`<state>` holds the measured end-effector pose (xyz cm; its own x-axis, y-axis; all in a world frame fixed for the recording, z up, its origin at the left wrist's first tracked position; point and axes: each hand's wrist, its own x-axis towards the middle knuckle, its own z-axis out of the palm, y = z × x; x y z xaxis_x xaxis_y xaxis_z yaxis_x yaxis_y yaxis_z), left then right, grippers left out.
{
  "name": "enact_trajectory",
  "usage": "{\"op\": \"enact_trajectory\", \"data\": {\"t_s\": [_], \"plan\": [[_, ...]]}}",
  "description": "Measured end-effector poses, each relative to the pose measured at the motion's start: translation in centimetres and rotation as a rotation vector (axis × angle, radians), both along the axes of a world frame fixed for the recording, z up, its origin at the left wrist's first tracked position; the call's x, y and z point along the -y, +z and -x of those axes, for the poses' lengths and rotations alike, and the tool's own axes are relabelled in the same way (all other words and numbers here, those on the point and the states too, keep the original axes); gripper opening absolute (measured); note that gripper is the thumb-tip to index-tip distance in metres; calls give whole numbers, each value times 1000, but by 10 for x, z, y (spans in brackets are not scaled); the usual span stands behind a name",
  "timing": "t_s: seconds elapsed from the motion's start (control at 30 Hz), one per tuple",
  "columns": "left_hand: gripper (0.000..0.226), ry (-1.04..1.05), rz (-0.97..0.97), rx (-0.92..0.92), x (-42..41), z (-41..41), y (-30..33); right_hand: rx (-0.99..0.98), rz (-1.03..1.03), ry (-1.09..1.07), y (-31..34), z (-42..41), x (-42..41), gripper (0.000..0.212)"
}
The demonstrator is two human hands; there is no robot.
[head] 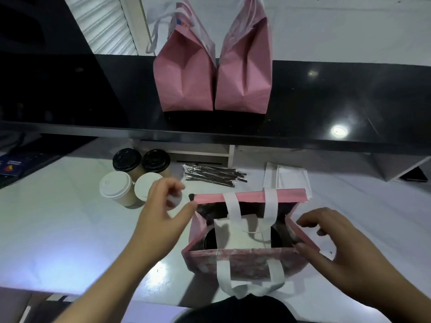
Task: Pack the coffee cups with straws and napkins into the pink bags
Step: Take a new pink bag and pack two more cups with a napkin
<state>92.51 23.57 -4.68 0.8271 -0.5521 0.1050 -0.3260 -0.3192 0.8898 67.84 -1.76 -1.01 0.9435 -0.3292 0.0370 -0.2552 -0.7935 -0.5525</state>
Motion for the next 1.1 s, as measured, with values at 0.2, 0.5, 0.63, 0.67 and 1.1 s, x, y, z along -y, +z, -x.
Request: {"op": "enact_trajectory", "data": {"t_s": [0.2,0.5,0.63,0.67,1.1], "plan": [[64,-343,-169,-254,-48,27,-24,-78,-417,-69,-35,19,9,57],[47,-292,-92,-373,-21,31,-31,-7,-563,-54,-57,-8,9,49],[44,-220,22,-490,-16,31,-37,55,-722,-97,-61,-15,7,32],[43,-193,52,-514,-15,30,-39,62,-742,-111,-62,-17,7,27],[79,-310,-266,-184,-6,-13,-31,-7,-362,-113,-60,-32,38,69]]}}
